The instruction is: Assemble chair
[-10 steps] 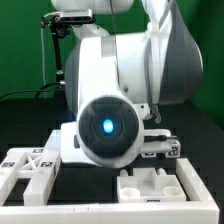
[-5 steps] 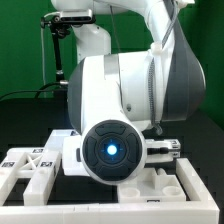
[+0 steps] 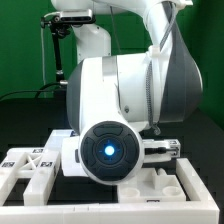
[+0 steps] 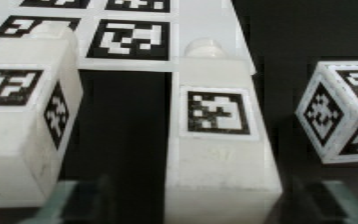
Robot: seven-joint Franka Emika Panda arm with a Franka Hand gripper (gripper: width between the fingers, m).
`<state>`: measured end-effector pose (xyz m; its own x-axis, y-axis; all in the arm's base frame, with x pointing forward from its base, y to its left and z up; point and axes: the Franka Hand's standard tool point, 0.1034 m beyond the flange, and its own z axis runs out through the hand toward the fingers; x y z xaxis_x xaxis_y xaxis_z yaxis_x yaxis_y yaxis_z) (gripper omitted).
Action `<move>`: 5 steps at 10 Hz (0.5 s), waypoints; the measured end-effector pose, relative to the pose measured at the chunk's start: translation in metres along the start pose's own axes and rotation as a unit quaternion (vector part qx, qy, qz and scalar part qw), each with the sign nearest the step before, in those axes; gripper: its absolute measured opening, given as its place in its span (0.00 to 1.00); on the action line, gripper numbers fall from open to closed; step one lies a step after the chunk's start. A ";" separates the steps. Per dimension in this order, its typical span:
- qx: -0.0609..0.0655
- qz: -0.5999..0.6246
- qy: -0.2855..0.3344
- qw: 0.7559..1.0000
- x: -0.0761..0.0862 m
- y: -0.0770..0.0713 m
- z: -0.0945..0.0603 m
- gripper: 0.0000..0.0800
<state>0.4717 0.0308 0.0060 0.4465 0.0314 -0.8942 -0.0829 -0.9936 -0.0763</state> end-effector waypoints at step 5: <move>0.000 -0.002 0.004 1.000 0.000 -0.001 -0.005 0.35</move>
Offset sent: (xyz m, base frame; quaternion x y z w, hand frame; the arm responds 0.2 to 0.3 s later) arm 0.0058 -0.0001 0.0084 -0.0003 -0.0061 -0.0135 0.9999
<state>0.4759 0.0309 0.0082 0.4548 0.0341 -0.8899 -0.0810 -0.9935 -0.0795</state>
